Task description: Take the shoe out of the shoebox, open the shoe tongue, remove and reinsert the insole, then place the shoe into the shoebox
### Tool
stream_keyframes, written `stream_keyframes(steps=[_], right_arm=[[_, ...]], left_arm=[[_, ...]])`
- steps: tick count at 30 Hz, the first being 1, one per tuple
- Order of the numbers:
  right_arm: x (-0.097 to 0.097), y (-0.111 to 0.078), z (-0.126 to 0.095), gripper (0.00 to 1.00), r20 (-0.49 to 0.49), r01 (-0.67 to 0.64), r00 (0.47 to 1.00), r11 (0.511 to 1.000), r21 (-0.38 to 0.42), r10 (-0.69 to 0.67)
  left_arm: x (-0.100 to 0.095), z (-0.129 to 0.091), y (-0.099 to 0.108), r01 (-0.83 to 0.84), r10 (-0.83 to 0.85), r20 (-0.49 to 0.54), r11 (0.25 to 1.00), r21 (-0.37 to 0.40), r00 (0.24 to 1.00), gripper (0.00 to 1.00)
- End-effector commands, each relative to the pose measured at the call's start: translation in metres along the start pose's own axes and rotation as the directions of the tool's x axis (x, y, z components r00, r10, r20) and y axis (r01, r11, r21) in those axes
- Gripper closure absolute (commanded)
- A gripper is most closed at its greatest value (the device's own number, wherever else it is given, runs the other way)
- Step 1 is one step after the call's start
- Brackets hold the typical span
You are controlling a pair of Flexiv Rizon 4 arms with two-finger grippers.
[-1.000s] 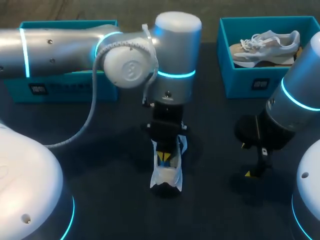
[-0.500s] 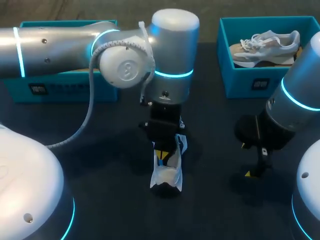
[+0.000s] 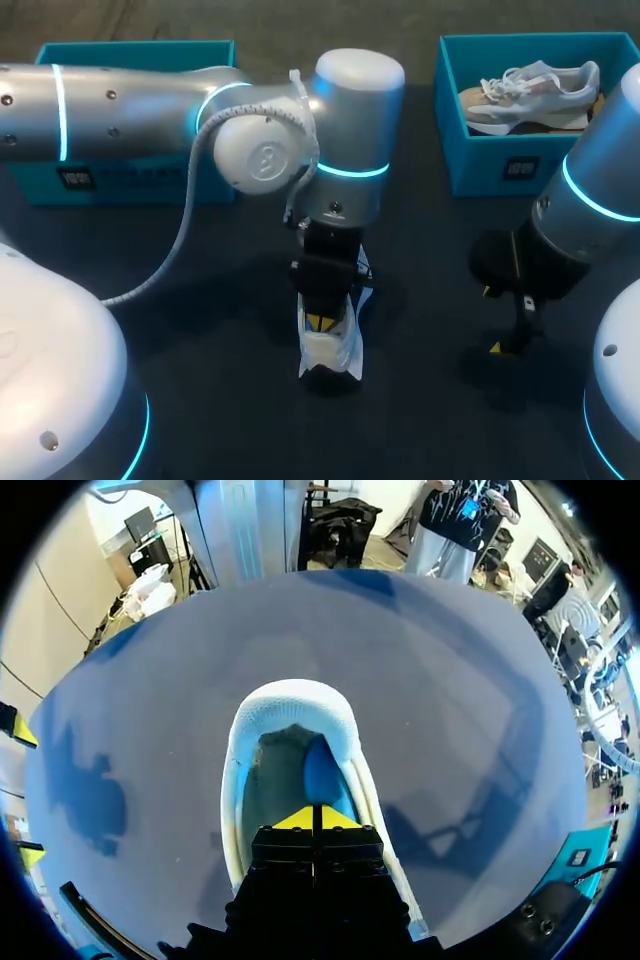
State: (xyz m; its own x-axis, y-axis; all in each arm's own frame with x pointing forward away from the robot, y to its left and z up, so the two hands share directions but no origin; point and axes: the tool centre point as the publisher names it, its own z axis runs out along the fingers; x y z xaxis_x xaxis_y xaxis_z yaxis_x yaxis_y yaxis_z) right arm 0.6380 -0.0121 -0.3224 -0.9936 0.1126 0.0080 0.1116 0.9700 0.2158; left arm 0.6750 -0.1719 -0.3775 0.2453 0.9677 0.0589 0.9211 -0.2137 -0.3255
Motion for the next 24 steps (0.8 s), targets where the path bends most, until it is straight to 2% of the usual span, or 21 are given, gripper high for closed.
stream_keyframes(steps=[1,10,17,24], right_arm=[[0.002,-0.001,0.0,0.0,0.003,0.0,1.0,1.0,-0.001,0.0],[0.002,-0.001,0.0,0.0,0.003,0.0,1.0,1.0,-0.001,0.0],[0.002,-0.001,0.0,0.0,0.003,0.0,1.0,1.0,-0.001,0.0],[0.002,-0.001,0.0,0.0,0.003,0.0,1.0,1.0,-0.001,0.0]], left_arm=[[0.001,-0.002,-0.002,-0.004,0.004,0.004,1.0,-0.011,1.0,1.0],[-0.005,-0.012,-0.001,-0.006,0.007,0.024,0.999,-0.033,1.0,1.0],[-0.005,-0.018,0.001,-0.037,0.034,-0.053,0.998,-0.054,0.998,1.0],[-0.005,-0.007,0.0,-0.06,0.056,-0.134,0.998,-0.026,0.989,1.0]])
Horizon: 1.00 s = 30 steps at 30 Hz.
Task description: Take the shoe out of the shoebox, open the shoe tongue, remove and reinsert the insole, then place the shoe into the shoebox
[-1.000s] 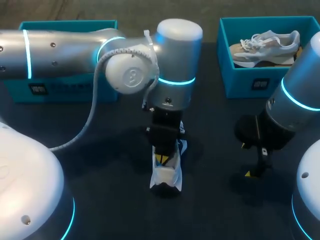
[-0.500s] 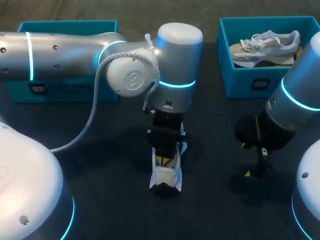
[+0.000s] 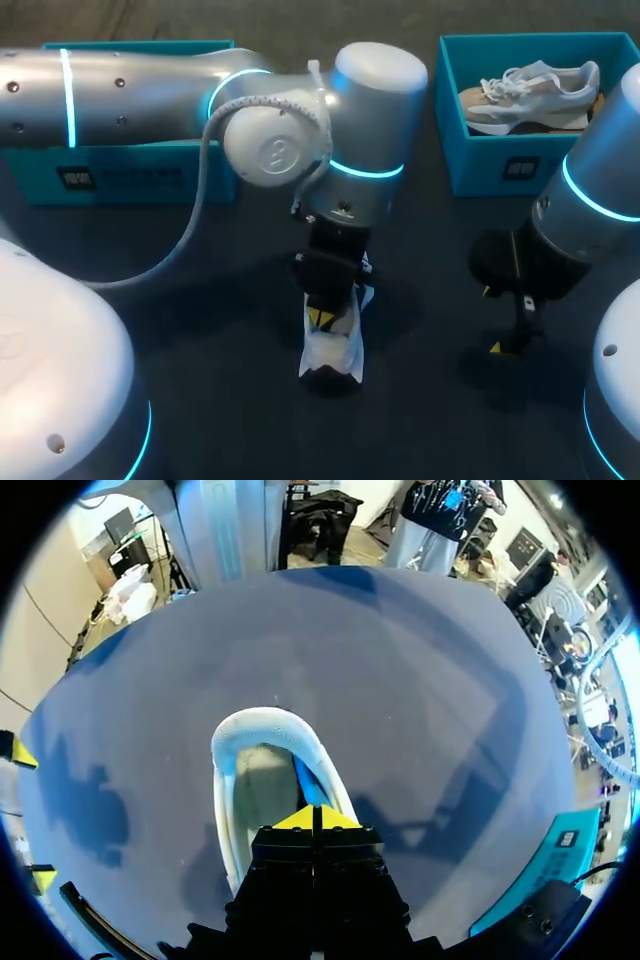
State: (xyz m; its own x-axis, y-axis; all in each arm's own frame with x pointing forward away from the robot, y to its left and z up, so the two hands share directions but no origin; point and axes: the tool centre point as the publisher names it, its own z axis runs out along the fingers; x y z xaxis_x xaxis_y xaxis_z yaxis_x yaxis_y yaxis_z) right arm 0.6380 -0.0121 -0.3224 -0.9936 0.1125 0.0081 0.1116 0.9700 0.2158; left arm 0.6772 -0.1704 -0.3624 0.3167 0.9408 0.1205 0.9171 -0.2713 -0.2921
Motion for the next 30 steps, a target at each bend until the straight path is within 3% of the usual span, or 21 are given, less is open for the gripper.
stream_keyframes(steps=[1,12,22,30], right_arm=[[0.002,-0.001,0.0,0.0,0.003,0.0,1.0,1.0,-0.001,0.0],[0.002,-0.001,0.0,0.0,0.003,0.0,1.0,1.0,-0.001,0.0],[0.002,-0.001,0.0,0.0,0.003,0.0,1.0,1.0,-0.001,0.0],[0.002,-0.001,0.0,0.0,0.003,0.0,1.0,1.0,-0.001,0.0]], left_arm=[[-0.008,0.009,0.003,-0.007,0.008,-0.06,1.0,0.015,0.998,1.0],[-0.011,0.033,0.004,0.013,-0.013,-0.046,1.0,0.009,0.999,1.0],[-0.018,0.055,0.011,0.067,-0.063,0.105,0.997,-0.038,0.993,1.0],[-0.024,0.033,0.03,0.165,-0.138,0.246,0.982,-0.091,0.959,1.0]])
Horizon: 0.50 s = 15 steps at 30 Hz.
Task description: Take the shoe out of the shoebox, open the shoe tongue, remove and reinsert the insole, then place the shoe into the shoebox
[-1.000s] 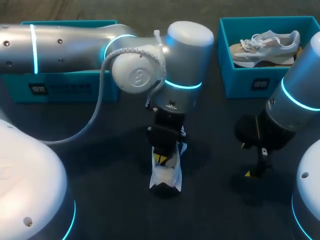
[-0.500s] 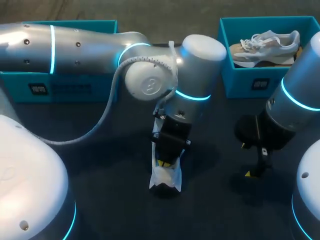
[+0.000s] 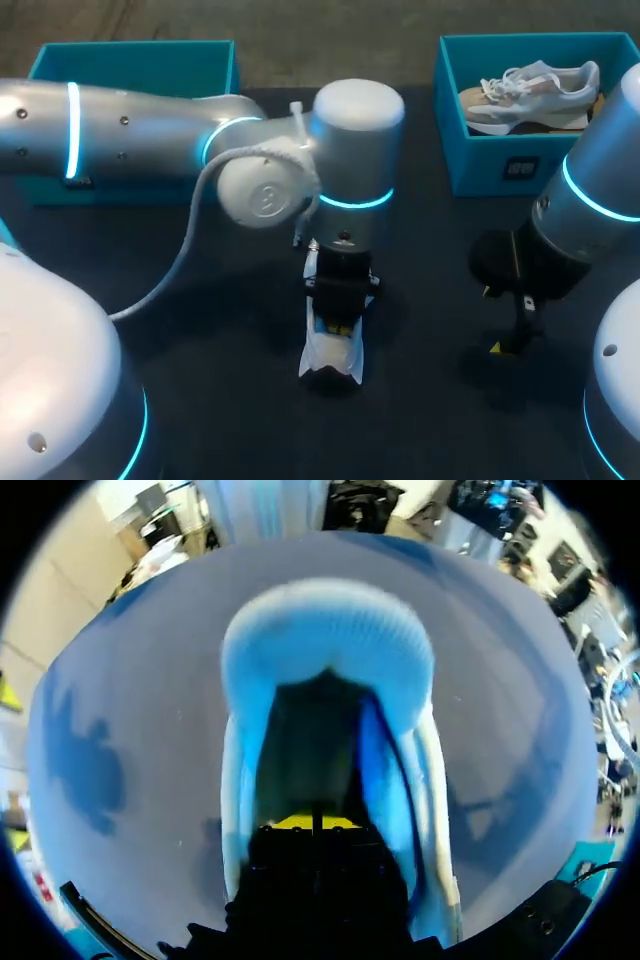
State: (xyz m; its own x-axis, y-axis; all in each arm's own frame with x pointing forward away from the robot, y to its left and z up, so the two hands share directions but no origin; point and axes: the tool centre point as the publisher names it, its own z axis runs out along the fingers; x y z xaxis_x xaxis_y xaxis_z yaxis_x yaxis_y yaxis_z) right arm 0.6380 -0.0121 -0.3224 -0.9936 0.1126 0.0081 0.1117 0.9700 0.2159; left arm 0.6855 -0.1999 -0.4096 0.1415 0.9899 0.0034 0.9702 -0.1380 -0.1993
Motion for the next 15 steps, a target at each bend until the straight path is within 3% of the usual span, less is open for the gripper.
stream_keyframes(steps=[1,10,15], right_arm=[[0.002,-0.001,0.0,0.0,0.003,0.0,1.0,1.0,-0.001,0.0],[0.002,-0.001,0.0,0.0,0.003,0.0,1.0,1.0,-0.001,0.0],[0.002,-0.001,0.0,0.0,0.003,0.0,1.0,1.0,-0.001,0.0]], left_arm=[[0.003,-0.01,0.004,0.012,-0.01,0.09,1.0,-0.015,0.996,1.0],[-0.012,-0.057,0.013,0.006,-0.007,0.08,1.0,0.014,0.997,1.0],[-0.018,-0.07,0.025,-0.047,0.046,0.036,0.999,0.022,0.998,1.0]])
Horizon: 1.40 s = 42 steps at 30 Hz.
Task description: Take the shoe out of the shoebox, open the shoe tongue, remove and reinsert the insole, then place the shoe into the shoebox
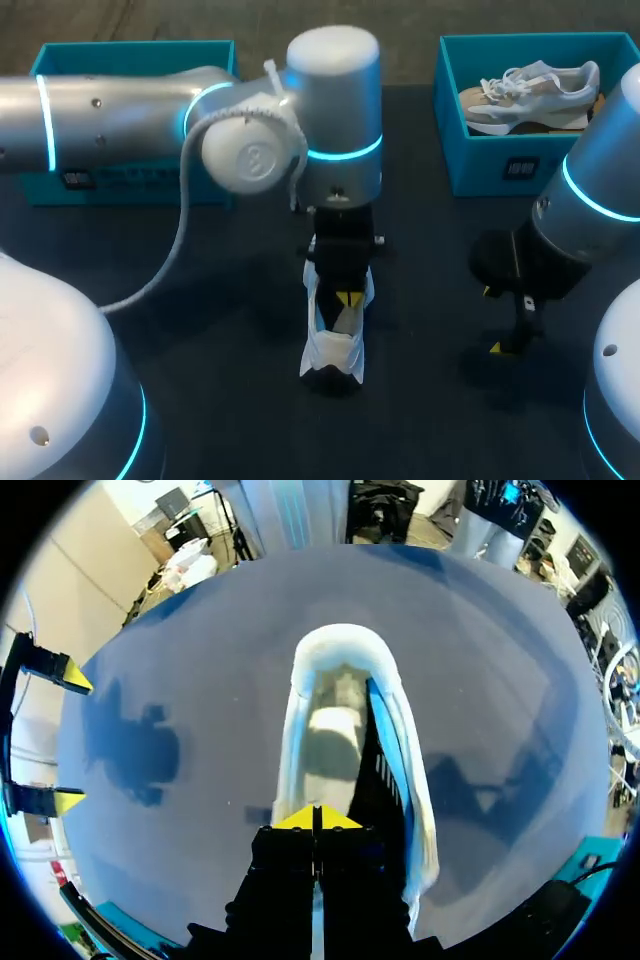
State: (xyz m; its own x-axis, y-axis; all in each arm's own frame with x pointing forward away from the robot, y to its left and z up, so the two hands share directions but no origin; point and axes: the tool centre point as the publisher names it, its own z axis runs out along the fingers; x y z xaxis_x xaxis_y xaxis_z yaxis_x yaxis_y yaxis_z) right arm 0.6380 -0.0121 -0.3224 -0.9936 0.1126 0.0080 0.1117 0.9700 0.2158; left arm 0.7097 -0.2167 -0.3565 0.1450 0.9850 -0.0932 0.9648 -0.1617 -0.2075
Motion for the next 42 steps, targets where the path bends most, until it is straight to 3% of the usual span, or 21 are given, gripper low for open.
stream_keyframes(steps=[1,6,13,42], right_arm=[[0.002,-0.001,0.0,0.0,0.003,0.0,1.0,1.0,-0.001,0.0],[0.002,-0.001,0.0,0.0,0.003,0.0,1.0,1.0,-0.001,0.0],[0.002,-0.001,0.0,0.0,0.003,0.0,1.0,1.0,-0.001,0.0],[0.002,-0.001,0.0,0.0,0.003,0.0,1.0,1.0,-0.001,0.0]], left_arm=[[-0.006,-0.015,0.013,-0.03,0.031,-0.066,0.999,0.023,0.997,1.0],[0.004,-0.021,0.008,-0.071,0.077,-0.121,0.996,0.052,0.99,1.0],[0.034,-0.024,-0.011,-0.113,0.133,-0.15,0.985,0.132,0.98,1.0],[0.034,-0.024,-0.011,-0.113,0.133,-0.15,0.985,0.132,0.98,1.0]])
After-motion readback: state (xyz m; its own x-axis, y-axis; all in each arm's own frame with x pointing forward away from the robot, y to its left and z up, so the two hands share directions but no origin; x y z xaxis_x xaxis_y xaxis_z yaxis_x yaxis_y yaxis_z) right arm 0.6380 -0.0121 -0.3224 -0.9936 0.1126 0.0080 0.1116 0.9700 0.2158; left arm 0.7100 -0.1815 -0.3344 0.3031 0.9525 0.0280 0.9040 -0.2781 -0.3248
